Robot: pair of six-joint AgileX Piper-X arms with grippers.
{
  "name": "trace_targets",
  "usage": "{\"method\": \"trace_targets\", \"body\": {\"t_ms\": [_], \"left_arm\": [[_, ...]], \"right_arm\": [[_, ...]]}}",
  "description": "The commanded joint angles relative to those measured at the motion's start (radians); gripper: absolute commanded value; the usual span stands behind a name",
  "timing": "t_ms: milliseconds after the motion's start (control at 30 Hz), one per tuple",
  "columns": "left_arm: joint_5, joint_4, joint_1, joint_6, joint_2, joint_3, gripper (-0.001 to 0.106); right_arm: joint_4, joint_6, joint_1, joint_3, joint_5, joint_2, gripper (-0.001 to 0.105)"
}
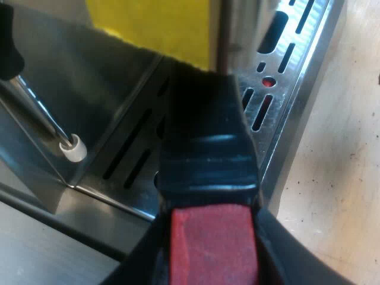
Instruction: Put the handle in the coffee machine
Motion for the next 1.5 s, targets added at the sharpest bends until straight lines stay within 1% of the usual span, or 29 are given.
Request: {"method": "trace_targets", "body": {"t_ms": [33, 333, 400, 567, 733, 833, 1000, 1067, 1167, 1300, 1333, 1400, 1500], "left_arm": [[0.071, -0.013, -0.001, 0.009, -0.023, -0.017, 0.000], [0.066, -0.054, 0.001, -0.011, -0.024, -0.017, 0.000], [0.049, -0.061, 0.001, -0.029, -0.024, -0.017, 0.000], [0.052, -0.061, 0.010, -0.035, -0.024, -0.017, 0.000], [0.064, -0.057, 0.030, -0.028, -0.027, -0.017, 0.000], [0.105, -0.046, 0.030, -0.026, -0.036, -0.019, 0.000], [0.128, -0.022, 0.030, -0.026, -0.041, -0.020, 0.000], [0.127, -0.009, 0.030, -0.004, -0.049, -0.022, 0.000], [0.131, 0.014, 0.030, 0.019, -0.054, -0.041, 0.000], [0.157, 0.046, 0.030, 0.019, -0.054, -0.076, 0.000], [0.158, 0.046, 0.030, 0.019, -0.054, -0.077, 0.000], [0.158, 0.046, 0.030, 0.019, -0.054, -0.077, 0.000], [0.158, 0.050, 0.030, 0.019, -0.054, -0.078, 0.000]], "right_arm": [[-0.015, -0.009, -0.003, 0.002, 0.007, -0.002, 0.056], [-0.013, -0.009, -0.003, 0.002, 0.007, -0.002, 0.056], [-0.013, -0.009, -0.003, 0.002, 0.007, -0.002, 0.056], [-0.013, -0.009, -0.003, 0.002, 0.007, -0.002, 0.056], [-0.010, -0.009, -0.003, 0.002, 0.007, -0.002, 0.056], [-0.007, -0.009, -0.003, 0.002, 0.007, 0.001, 0.056], [-0.007, -0.009, -0.003, 0.002, 0.007, 0.000, 0.056], [-0.007, -0.009, -0.010, 0.002, 0.004, 0.000, 0.056], [-0.007, -0.009, -0.024, 0.011, -0.018, 0.000, 0.056], [-0.007, -0.009, -0.069, 0.026, -0.104, 0.001, 0.056], [-0.002, -0.009, -0.089, 0.025, -0.134, 0.004, 0.056], [-0.002, -0.009, -0.110, 0.025, -0.161, 0.008, 0.055], [-0.011, -0.009, -0.145, 0.025, -0.211, 0.031, 0.046]]}}
